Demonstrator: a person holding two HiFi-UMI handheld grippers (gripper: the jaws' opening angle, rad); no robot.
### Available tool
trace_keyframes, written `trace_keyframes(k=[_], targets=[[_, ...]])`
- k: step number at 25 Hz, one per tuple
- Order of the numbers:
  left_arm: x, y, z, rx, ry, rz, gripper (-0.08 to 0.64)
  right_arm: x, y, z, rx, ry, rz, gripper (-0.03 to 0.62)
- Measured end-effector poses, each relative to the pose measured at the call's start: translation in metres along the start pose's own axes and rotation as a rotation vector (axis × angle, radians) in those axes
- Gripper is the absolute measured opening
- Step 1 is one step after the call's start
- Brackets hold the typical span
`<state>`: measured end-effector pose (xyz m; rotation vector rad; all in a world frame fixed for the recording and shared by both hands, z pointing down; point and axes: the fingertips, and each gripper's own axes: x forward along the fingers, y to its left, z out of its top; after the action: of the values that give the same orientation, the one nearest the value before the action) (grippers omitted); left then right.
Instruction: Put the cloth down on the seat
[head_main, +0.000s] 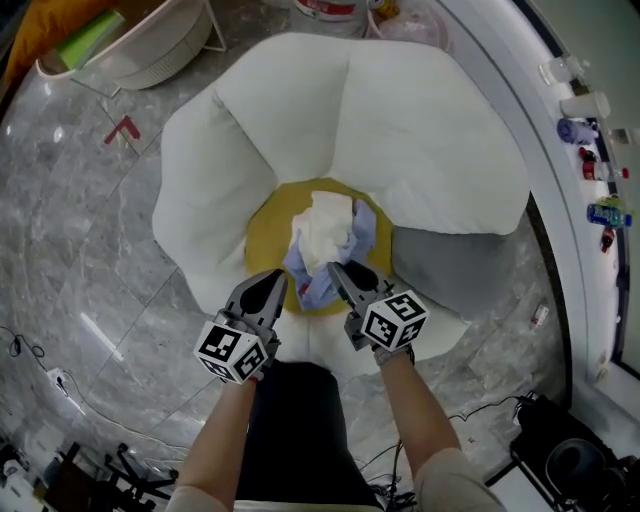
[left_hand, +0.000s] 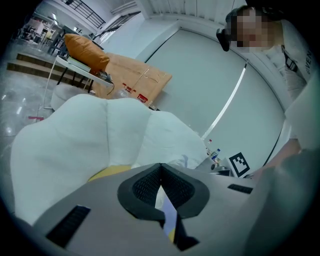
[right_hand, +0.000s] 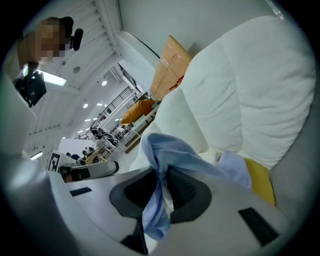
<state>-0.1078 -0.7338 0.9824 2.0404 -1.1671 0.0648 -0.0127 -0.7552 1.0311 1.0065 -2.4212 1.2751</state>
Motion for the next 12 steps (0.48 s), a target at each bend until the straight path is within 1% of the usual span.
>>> trace_keyframes(k=[5,12], targets=[[0.012,0.007,-0.020,0.006,-0.003,-0.013,0.014,0.018,-0.016,-0.015,-0.028,0.020,-0.023,0.080],[0.021,0.025,-0.043,0.011,-0.008,-0.013,0.014,0.033,-0.028,-0.035,-0.071,0.030,-0.020,0.080]])
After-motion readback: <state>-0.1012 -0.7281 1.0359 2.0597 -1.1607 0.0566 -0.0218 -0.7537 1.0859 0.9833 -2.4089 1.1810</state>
